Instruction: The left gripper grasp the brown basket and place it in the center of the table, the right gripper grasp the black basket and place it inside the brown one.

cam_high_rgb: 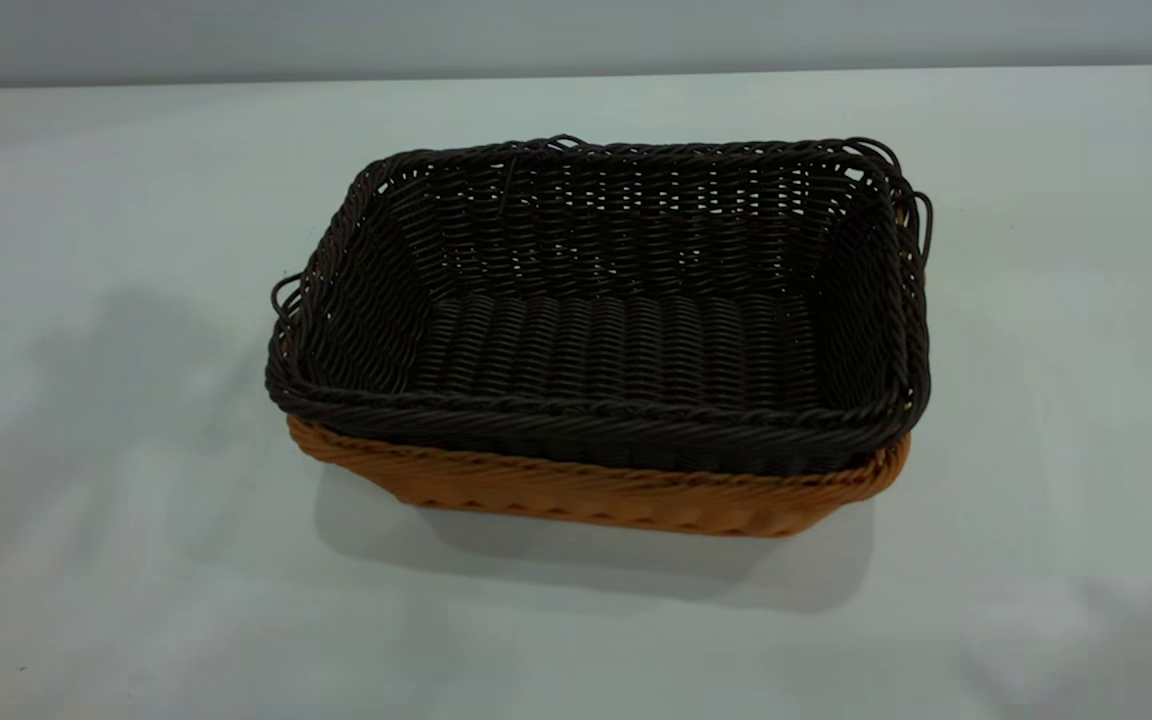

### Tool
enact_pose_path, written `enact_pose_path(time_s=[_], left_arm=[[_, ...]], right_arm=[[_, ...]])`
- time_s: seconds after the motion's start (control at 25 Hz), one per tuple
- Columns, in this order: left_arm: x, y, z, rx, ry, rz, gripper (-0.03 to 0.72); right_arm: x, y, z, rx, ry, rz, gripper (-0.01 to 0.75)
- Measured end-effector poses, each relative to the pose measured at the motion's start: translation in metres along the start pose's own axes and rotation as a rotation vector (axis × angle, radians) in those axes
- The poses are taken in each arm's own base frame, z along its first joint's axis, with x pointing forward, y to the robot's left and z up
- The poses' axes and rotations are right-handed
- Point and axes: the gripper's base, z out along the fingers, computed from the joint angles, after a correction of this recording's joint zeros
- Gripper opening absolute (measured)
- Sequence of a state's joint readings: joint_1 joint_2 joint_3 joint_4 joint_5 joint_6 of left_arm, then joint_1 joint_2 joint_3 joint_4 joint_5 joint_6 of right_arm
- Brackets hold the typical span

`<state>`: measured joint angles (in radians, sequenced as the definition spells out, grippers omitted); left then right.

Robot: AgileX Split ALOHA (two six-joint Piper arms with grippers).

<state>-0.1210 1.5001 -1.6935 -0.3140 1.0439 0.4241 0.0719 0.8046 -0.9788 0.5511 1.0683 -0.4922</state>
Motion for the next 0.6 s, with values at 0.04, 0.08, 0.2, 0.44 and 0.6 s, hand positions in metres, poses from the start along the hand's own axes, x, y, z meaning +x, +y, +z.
enact_pose_path(time_s=[0.04,0.08,0.2,0.44,0.6], left_arm=[[0.003,-0.003,-0.006,0.007,0.014,-0.011,0.549],[0.006,-0.006,-0.012,0.015,0.032,-0.022,0.549],[0.014,-0.013,-0.027,0.026,0.06,-0.048,0.549],[0.048,-0.028,-0.04,0.034,0.091,-0.089,0.549],[0.086,-0.041,-0.043,0.042,0.129,-0.105,0.549]], right_arm=[[0.006,0.005,-0.008,0.006,-0.001,-0.007,0.594],[0.014,0.01,-0.015,0.011,-0.005,-0.016,0.594],[0.04,0.023,-0.03,0.01,-0.014,-0.035,0.594],[0.093,0.039,-0.039,0.024,-0.049,-0.042,0.594],[0.123,0.038,-0.037,0.081,-0.046,-0.069,0.594]])
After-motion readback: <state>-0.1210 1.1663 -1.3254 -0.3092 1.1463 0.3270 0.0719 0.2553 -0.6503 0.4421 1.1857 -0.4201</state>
